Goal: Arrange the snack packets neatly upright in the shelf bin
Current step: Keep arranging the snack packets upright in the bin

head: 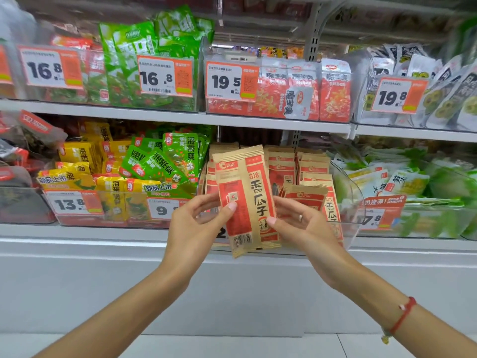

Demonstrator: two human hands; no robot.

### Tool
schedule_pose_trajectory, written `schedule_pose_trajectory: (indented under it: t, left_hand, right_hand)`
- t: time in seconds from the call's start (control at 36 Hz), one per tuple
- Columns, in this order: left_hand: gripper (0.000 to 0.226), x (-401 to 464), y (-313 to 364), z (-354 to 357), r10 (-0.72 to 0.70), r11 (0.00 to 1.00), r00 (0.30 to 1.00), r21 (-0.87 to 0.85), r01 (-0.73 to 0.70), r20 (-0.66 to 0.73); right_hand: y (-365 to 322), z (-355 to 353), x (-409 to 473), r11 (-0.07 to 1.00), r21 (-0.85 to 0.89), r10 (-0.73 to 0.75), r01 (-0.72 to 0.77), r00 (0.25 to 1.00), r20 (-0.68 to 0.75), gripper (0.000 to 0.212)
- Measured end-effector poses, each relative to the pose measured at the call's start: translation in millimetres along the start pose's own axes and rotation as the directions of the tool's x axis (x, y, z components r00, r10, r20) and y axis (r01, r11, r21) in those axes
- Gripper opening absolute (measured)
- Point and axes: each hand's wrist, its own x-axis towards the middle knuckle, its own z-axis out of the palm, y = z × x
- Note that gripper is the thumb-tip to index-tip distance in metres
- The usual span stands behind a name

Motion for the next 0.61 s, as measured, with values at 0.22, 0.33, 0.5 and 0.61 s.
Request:
schedule_pose_trajectory:
  t: [0.22, 0.33, 0.5, 0.61]
  left_hand:
    - [0.043, -14.2, 15.9, 14.7, -0.077, 0.982, 0.984, -0.156, 0.102, 0.163]
    - [0.033, -15.7, 15.6, 16.8, -0.121, 0.963, 0.971, -0.214, 0.166, 0.207]
    - [0.019, -9.5, 6.5, 16.6, -0.068, 0.945, 0.985, -0.305, 0.114, 0.157]
    - [0.019, -0.1, 4.9, 12.4, 0.162, 0.984, 0.982, -0.086, -0.154, 0.095]
  right_hand:
    - [-6.8, 8.1, -4.8, 0.679, -0.484, -0.652, 0.553, 0.756, -0.051, 0.043]
    - [1.6, 10.9, -4.7, 0.395, -0.676, -0.785, 0.622, 0.611, 0.103, 0.037]
    - [2.0, 14.8, -8.5, 0.384, -0.674, -0.736, 0.631, 0.650, 0.190, 0.037]
    - [-9.5, 7.8, -9.6, 0.487, -0.637, -0.708, 0.598, 0.697, 0.113, 0.032]
